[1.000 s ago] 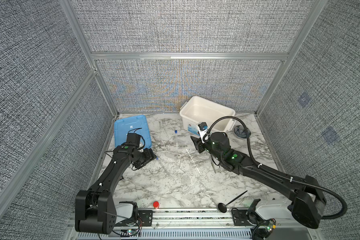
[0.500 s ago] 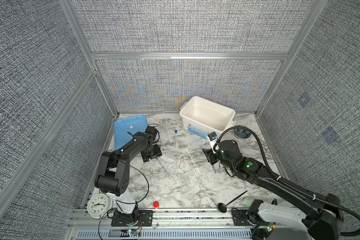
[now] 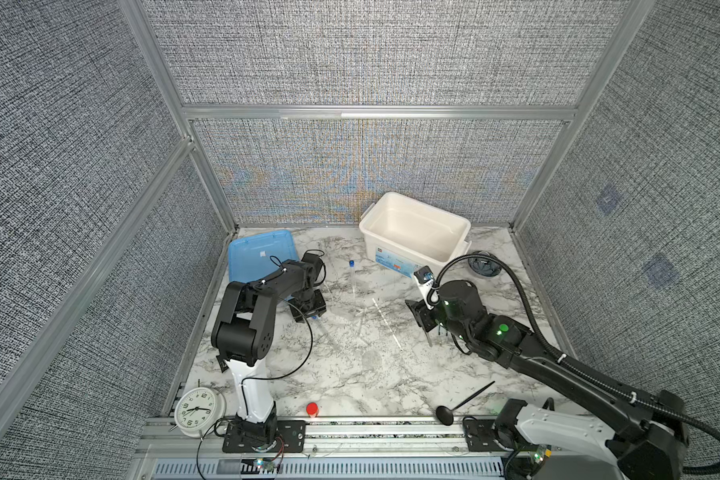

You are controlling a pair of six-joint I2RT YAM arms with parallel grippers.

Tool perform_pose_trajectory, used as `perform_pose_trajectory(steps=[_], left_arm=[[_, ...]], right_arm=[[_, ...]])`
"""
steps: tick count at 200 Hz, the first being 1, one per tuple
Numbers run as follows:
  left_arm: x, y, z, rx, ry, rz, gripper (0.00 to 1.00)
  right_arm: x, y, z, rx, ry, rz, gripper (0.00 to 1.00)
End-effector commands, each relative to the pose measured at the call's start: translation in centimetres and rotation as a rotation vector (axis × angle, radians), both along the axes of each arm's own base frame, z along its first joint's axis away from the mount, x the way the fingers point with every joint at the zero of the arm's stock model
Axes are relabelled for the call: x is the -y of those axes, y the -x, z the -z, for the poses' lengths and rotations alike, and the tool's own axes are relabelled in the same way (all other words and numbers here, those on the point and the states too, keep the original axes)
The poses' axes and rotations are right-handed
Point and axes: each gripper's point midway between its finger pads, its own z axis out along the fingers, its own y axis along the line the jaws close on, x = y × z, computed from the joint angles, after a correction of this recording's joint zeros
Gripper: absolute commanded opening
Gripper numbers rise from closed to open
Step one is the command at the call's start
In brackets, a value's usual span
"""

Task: Organize the chemistry lab equipment
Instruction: 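Withdraw the right gripper while the left gripper grasps another blue-capped tube, then lift the tube with the left gripper toward the right gripper while the right arm approaches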

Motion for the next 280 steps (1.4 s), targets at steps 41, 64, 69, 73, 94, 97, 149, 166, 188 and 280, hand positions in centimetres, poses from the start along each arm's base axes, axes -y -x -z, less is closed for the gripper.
perform_pose_trajectory(steps=[41, 64, 69, 73, 94, 97, 149, 166, 188, 280], left_arm=[[-0.8, 0.8, 0.3, -0.035, -0.039, -0.049, 0.44], [-0.7, 0.7, 0.3, -0.048, -0.039, -0.038, 0.42], [-0.6, 0.6, 0.3, -0.047, -0.035, -0.038, 0.41], [-0.6, 0.6, 0.4, -0.048, -0.034, -0.038, 0.41], [-0.1, 0.7, 0.7, -0.044, -0.006, -0.044, 0.37], [-0.1, 0.8, 0.8, -0.045, -0.002, -0.044, 0.37], [-0.3, 1.6, 0.4, -0.046, -0.002, -0.033, 0.23], [-0.4, 1.9, 0.3, -0.049, -0.001, -0.028, 0.23], [-0.3, 1.9, -0.1, -0.042, 0.009, -0.025, 0.23], [0.2, 2.3, -4.4, 0.032, 0.068, 0.018, 0.25]], right_arm=[[-0.7, -0.1, -1.3, 0.004, 0.012, -0.033, 0.58], [-0.9, 0.0, -1.6, -0.001, 0.005, -0.038, 0.58], [-0.9, 0.0, -1.8, -0.001, 0.001, -0.042, 0.58], [-1.0, 0.0, -1.8, -0.002, 0.0, -0.047, 0.58], [-1.3, 0.3, -2.1, -0.002, 0.012, -0.072, 0.58], [-1.3, 0.3, -2.1, 0.0, 0.015, -0.074, 0.58], [-1.0, 0.6, -2.0, 0.008, 0.043, -0.071, 0.58], [-0.8, 0.6, -1.9, 0.01, 0.065, -0.073, 0.58], [-0.6, 0.6, -1.6, 0.009, 0.093, -0.07, 0.58], [-5.2, 1.6, -2.1, -0.044, -0.028, -0.143, 0.59]])
